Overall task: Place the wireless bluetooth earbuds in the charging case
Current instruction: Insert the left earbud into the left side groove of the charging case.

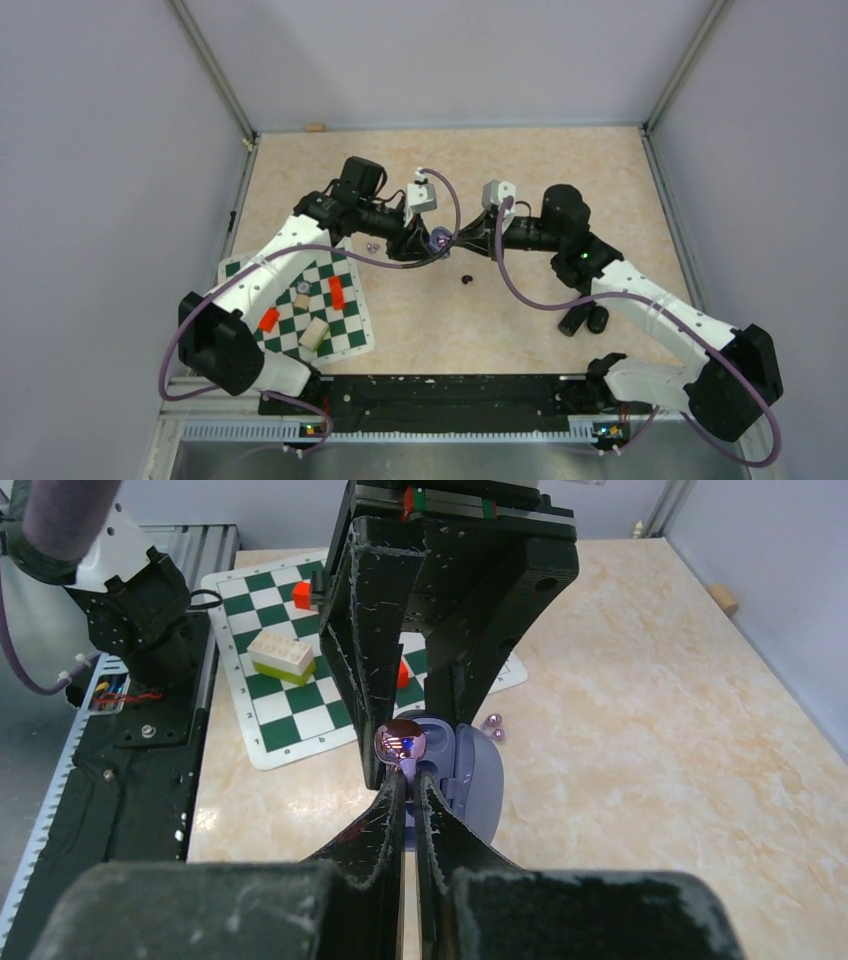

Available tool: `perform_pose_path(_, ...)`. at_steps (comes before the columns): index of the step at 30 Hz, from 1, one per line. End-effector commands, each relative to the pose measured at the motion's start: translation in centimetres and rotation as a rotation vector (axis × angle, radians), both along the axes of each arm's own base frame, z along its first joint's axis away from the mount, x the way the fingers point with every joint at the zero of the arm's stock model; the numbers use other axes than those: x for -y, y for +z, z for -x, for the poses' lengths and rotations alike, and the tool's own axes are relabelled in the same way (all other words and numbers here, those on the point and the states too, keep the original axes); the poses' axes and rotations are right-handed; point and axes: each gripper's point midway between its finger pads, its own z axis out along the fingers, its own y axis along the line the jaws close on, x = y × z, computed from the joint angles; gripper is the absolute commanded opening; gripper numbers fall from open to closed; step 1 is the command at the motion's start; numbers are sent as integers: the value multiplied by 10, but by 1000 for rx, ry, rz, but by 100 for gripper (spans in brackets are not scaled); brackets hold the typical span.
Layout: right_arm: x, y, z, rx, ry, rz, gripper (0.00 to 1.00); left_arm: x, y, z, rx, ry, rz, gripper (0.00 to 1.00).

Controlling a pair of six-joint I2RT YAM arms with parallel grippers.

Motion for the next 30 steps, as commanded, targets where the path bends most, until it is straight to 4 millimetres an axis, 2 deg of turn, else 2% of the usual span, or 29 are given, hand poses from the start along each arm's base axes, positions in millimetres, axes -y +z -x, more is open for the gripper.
perform_pose_path(1, -5, 5, 0, 49, 4, -11, 0, 6, 16, 2, 26, -29, 44, 0)
perform_pose_path(30, -8, -4, -3, 44, -2, 11, 0, 6, 15, 2, 24, -26, 42, 0)
